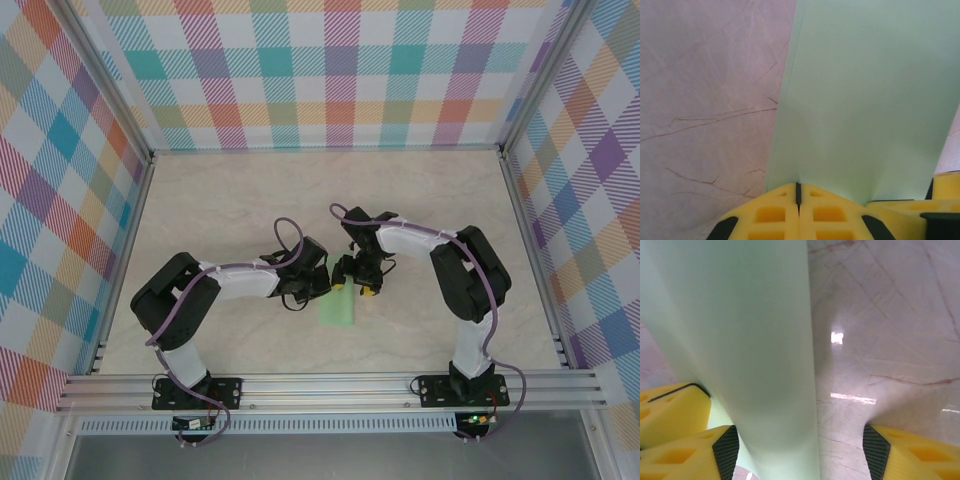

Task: Fold a paper plane with a square sheet of paper (pick it up from the middle)
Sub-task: Hold the square sheet of paper at the center of the table.

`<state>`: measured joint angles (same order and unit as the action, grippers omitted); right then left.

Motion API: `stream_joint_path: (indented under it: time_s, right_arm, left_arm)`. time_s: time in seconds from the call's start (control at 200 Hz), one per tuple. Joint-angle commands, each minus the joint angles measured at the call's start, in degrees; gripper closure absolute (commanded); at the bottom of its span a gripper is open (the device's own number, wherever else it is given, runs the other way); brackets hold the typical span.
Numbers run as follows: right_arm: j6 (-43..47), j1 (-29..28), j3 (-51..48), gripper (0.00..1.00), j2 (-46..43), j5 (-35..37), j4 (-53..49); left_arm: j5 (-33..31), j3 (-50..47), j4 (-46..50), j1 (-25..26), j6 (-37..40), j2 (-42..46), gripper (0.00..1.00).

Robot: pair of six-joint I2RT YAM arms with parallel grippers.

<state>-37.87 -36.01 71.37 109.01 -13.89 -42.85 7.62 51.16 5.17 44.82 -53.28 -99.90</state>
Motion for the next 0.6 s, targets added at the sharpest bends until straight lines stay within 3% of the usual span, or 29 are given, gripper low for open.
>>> stream_joint_path:
  time_s: [0.0, 0.225, 0.435, 0.595]
  right_arm:
    - [2.16, 0.19, -0.27, 0.28, -5.43, 0.47, 3.35]
    - [1.68, 1.97, -5.10, 0.28, -14.01, -2.47, 7.73]
    - [-2.59, 2.26, -13.26, 0.69, -16.10, -13.88, 21.27]
    - [-2.99, 2.26, -15.81, 0.85, -14.11, -16.09, 25.33]
  left_arm:
    - [-1.04, -1.84, 2.29, 1.06, 0.54, -1.20, 1.00]
    - [-1.10, -1.82, 2.23, 0.99, 0.63, -1.26, 1.00]
    - [-1.16, -1.93, 2.21, 1.05, 0.63, -1.26, 1.00]
    - [-1.36, -1.98, 2.48, 0.98, 0.63, -1.00, 1.00]
